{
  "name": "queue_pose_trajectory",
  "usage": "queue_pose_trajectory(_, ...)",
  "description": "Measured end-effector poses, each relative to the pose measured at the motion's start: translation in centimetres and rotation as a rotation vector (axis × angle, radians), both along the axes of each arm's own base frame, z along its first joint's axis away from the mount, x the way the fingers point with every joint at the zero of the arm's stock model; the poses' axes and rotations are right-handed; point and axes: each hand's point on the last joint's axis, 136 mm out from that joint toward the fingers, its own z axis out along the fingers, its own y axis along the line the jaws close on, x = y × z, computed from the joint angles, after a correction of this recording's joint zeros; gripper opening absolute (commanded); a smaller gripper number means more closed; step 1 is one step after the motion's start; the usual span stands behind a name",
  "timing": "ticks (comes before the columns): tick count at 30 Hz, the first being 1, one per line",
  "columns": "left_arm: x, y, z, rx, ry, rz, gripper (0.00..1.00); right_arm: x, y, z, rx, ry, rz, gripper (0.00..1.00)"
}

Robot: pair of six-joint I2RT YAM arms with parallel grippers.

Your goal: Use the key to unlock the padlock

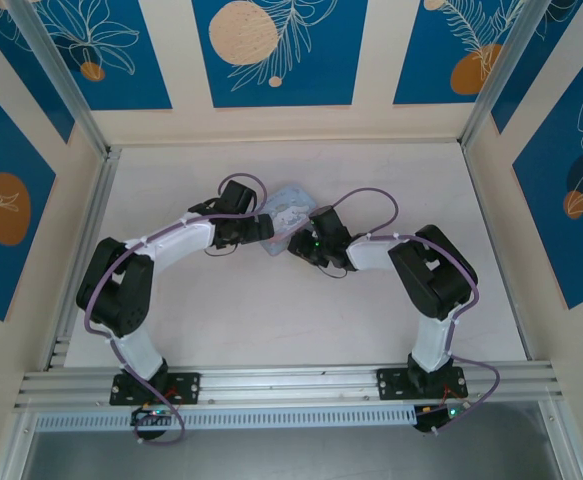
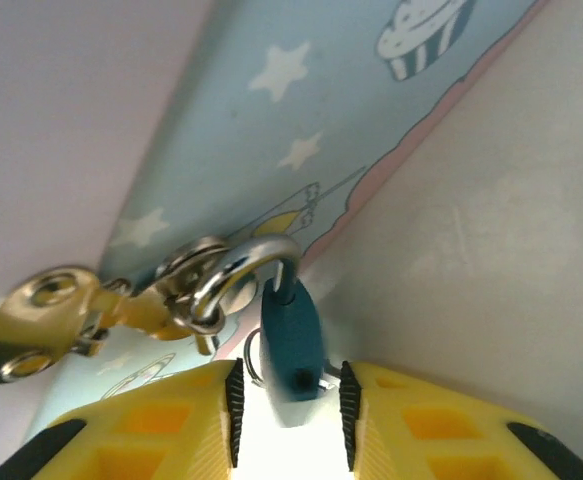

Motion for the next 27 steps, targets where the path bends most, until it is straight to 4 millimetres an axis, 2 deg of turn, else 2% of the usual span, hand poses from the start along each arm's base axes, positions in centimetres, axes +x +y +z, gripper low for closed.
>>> queue_pose_trajectory(9,0.0,-0.2,0.0,-0.01,0.002,-0.003,1.0,-0.4,-0.8,-0.1,-0.018,-0.004,-0.002,0.26)
queue_pose_trajectory(12,0.0,-0.2,0.0,-0.01,0.002,-0.003,1.0,-0.4,-1.1,-0.1,-0.009,-0.011,0.01,0.16)
queue_pose_trajectory(14,0.0,-0.2,0.0,-0.01,0.002,-0.003,1.0,-0.4,-1.2,-0.1,-0.001,-0.017,0.018,0.14)
queue_pose_trajectory(27,0.0,-0.2,0.0,-0.011,0.002,-0.003,1.0,-0.3,-3.7,0.4,0.024,-0.025,-0.005,0.14)
